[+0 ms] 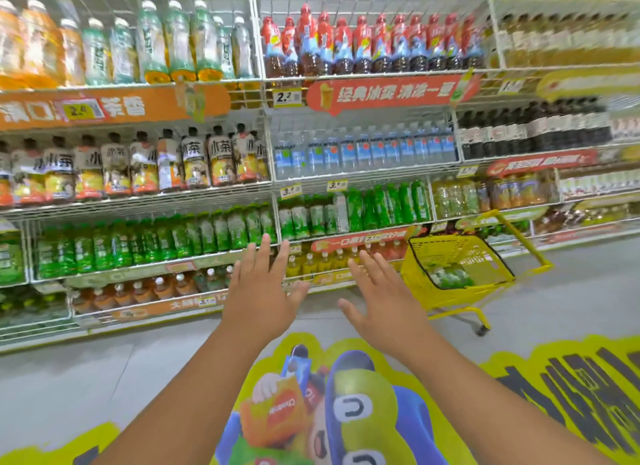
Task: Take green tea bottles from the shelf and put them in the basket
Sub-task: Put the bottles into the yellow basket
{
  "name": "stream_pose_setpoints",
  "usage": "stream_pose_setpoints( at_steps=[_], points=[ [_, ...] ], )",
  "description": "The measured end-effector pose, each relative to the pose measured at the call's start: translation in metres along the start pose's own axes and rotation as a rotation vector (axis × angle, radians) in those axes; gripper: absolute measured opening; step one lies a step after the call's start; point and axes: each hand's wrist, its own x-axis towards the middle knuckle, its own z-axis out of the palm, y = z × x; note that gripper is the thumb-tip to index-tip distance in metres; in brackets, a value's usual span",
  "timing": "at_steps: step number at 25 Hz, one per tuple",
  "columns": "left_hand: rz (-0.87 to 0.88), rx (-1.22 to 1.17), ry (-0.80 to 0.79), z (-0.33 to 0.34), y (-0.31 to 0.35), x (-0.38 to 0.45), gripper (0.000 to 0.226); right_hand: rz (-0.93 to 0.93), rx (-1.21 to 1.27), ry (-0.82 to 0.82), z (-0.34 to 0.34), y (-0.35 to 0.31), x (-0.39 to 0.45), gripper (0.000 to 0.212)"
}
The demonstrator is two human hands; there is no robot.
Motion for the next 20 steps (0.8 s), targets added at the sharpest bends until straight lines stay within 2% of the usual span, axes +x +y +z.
stream_pose_setpoints(
  at_steps=[4,11,18,20],
  points=[
    [0.129,-0.003,-0.014,0.006,0.105,0.012,0.079,0.103,0.003,0.004,-0.018,0.091,-0.04,0.09],
    [0.216,-0.033,-0.053,0.043,0.255,0.05,0.084,0.249,0.007,0.024,-0.051,0.233,-0.092,0.095],
    [0.333,-0.08,-0.065,0.082,0.336,0.112,0.094,0.363,0.027,0.095,-0.06,0.326,-0.073,0.089],
    [0.336,-0.098,-0.07,0.097,0.349,0.143,0.092,0.398,0.038,0.056,-0.056,0.349,-0.051,0.091]
  ],
)
